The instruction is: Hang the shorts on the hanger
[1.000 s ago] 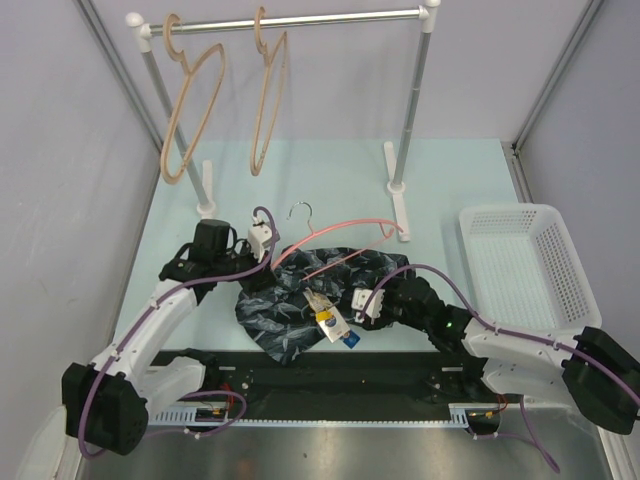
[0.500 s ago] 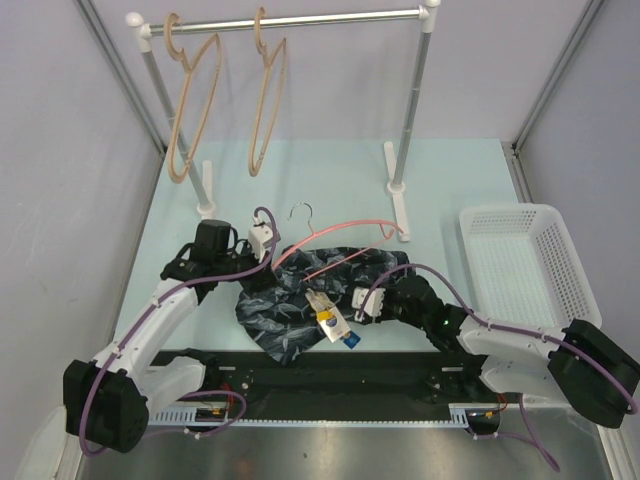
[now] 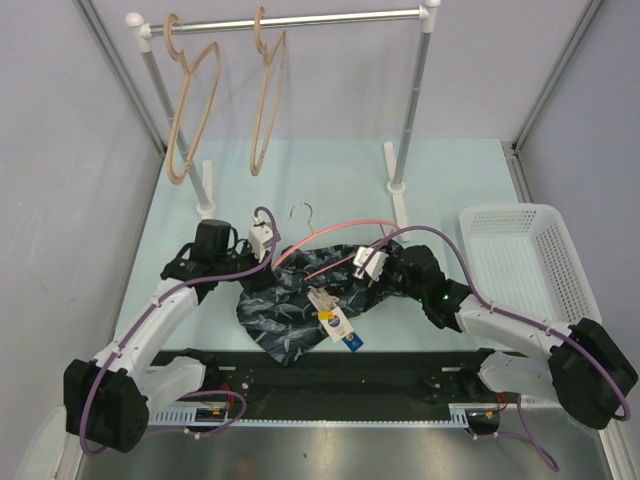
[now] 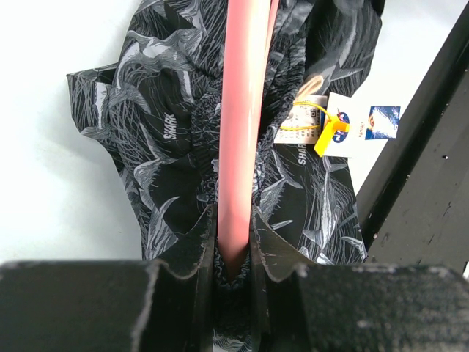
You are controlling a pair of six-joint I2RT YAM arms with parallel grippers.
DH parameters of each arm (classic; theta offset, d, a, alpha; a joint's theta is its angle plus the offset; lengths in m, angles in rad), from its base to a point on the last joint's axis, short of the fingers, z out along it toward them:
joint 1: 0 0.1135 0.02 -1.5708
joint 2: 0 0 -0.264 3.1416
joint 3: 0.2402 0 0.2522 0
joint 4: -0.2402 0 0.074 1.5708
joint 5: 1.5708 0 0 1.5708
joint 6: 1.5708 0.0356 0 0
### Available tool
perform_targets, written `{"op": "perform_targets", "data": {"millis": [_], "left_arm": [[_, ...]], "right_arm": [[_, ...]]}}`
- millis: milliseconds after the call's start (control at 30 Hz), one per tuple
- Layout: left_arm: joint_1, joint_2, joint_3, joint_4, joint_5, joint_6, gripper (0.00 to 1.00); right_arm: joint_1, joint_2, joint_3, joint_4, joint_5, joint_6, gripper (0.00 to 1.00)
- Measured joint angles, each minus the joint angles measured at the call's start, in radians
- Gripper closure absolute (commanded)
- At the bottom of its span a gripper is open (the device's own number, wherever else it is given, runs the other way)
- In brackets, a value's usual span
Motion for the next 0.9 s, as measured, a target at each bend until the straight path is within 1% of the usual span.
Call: {"op": "perform_targets", "data": {"millis": [67,100,200,433,700,900], "left_arm": [[0.001,0.003,0.000,0.000,0.001,0.000,1.00],[0.002,0.005,0.000,0.000,0.001,0.000,1.00],[0.005,0.014,0.000,0.000,0.002,0.000,1.00],[0.010,0.025,0.000,0.000,0.006,0.001,1.00],[0.027,0.041,0.002,0.000,0.015,0.002,1.00],[0.037,0.045,0.003,0.000,0.025,0.006,1.00]], "right_arm": [[-0.002,0.023,0.013,-0.023,-0.024,-0.004,0.65],[-0.002,0.034,0.017,-0.031,-0.032,-0.006,0.58],[-0.004,0.066,0.031,-0.072,-0.065,-0.019,0.49],[-0.004,0.090,0.040,-0.109,-0.105,-0.039,0.50],[-0.008,0.129,0.055,-0.065,-0.078,-0.045,0.54],[-0.027,0.139,0.065,-0.026,-0.051,-0.045,0.55]]}}
